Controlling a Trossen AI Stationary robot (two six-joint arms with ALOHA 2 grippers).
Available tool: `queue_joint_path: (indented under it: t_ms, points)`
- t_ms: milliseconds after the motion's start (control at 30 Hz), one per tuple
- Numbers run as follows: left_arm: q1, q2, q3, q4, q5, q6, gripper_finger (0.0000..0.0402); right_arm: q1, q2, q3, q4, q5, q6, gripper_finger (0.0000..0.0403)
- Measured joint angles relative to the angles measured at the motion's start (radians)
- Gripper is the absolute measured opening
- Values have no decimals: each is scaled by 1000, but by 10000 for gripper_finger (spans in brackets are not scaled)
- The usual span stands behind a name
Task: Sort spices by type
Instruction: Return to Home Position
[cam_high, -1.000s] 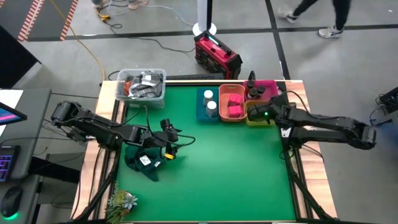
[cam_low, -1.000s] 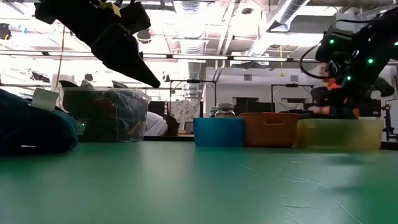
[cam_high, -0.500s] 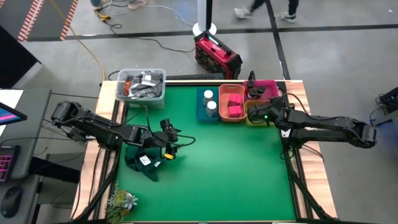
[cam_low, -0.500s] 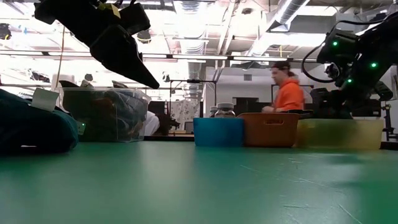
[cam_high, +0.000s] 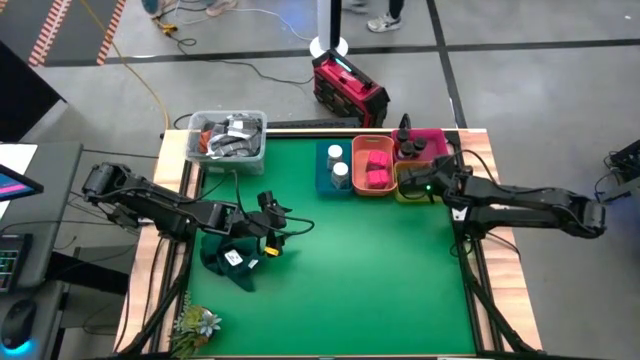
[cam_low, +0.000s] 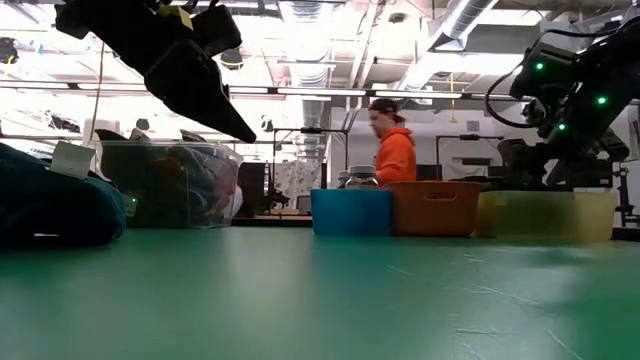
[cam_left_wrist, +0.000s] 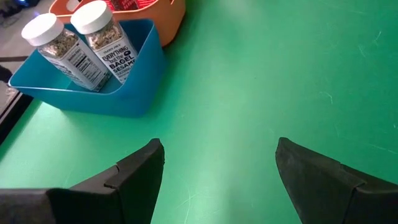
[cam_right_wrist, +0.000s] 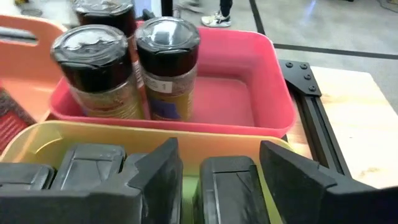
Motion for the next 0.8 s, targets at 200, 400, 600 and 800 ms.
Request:
queue_joint_path:
  t_ms: [200, 400, 600, 800]
  points:
    - [0, 0, 0, -12, 0, -2, 292, 0, -33, 77, -72, -10, -34, 256]
    - [0, 0, 0, -4, -6, 6, 292, 49, -48, 156, -142, 5, -59, 256]
    - [-70, -103, 0, 106, -137, 131, 288, 282, -59, 174, 35, 21, -260, 256]
    - [-135, -261, -58, 123, -189, 149, 276, 575, -162, 174, 112, 142, -379, 256]
